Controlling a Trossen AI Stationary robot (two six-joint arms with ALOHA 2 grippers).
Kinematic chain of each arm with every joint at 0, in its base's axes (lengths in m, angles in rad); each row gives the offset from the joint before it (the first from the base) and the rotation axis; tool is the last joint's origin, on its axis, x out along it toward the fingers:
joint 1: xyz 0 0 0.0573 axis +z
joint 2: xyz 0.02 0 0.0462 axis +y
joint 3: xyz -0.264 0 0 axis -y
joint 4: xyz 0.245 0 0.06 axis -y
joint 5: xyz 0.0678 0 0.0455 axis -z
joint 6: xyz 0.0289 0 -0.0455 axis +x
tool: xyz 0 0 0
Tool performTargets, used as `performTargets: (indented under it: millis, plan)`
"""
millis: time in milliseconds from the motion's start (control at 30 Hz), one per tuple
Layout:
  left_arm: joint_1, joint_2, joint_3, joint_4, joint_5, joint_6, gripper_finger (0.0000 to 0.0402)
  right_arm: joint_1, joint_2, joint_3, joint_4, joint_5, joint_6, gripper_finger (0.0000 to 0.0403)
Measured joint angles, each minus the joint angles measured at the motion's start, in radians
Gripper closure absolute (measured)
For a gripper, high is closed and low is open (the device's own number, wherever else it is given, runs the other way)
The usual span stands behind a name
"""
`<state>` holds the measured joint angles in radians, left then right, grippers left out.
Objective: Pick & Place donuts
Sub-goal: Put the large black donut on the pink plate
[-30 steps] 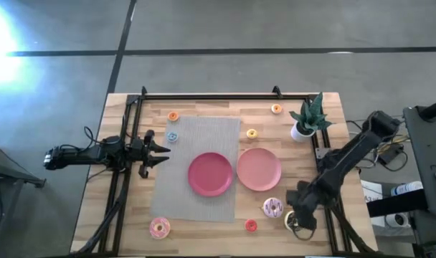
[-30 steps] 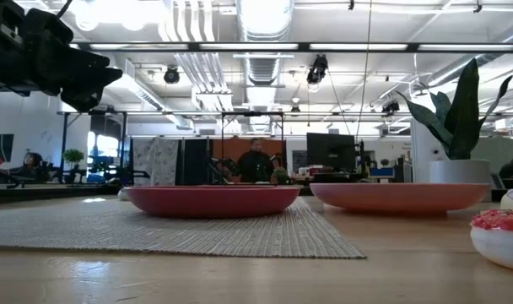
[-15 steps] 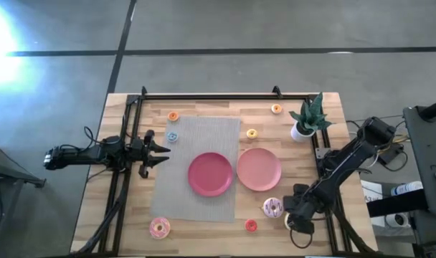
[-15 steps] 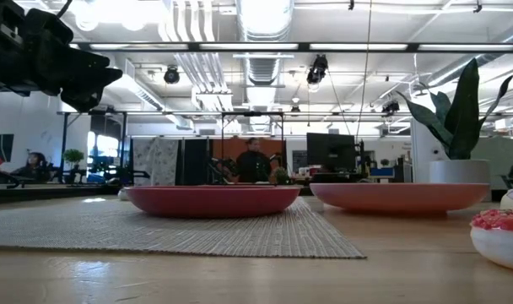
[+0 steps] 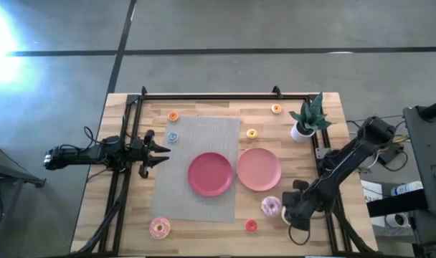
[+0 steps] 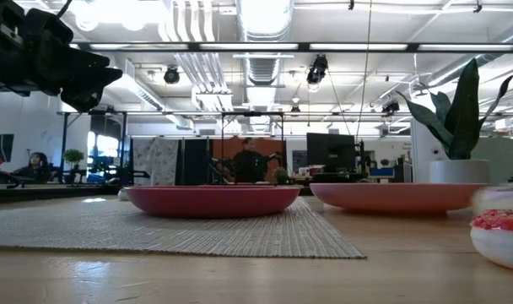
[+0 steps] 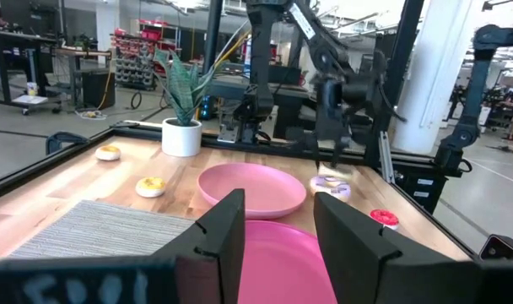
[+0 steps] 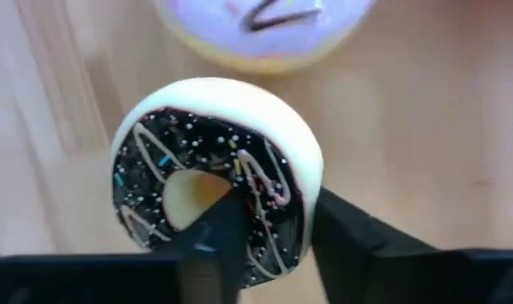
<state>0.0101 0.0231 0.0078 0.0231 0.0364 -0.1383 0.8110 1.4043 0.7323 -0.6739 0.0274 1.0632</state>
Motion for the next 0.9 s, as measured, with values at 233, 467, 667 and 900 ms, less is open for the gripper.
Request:
performTargets:
  millis: [233,467,667,900]
  plan:
    - [0.000,0.000,0.000,0.000,0.000,0.000,0.0284,-0.152,-0.224,0.037,-0.174,0.132,0.063,0.0381]
    - [0.000,0.000,0.000,0.000,0.000,0.000,0.0284,-0.518,-0.215,0.013,-0.086,0.202,-0.010,0.0368]
    - [0.001,0.000,0.000,0.000,0.000,0.000,0.0284,-0.641,-0.084,0.011,-0.029,0.060,-0.181,0.0357]
    - [0.001,0.002,0.000,0.000,0.000,0.000,0.0284,-0.644,0.014,0.010,0.019,0.022,-0.179,0.0346]
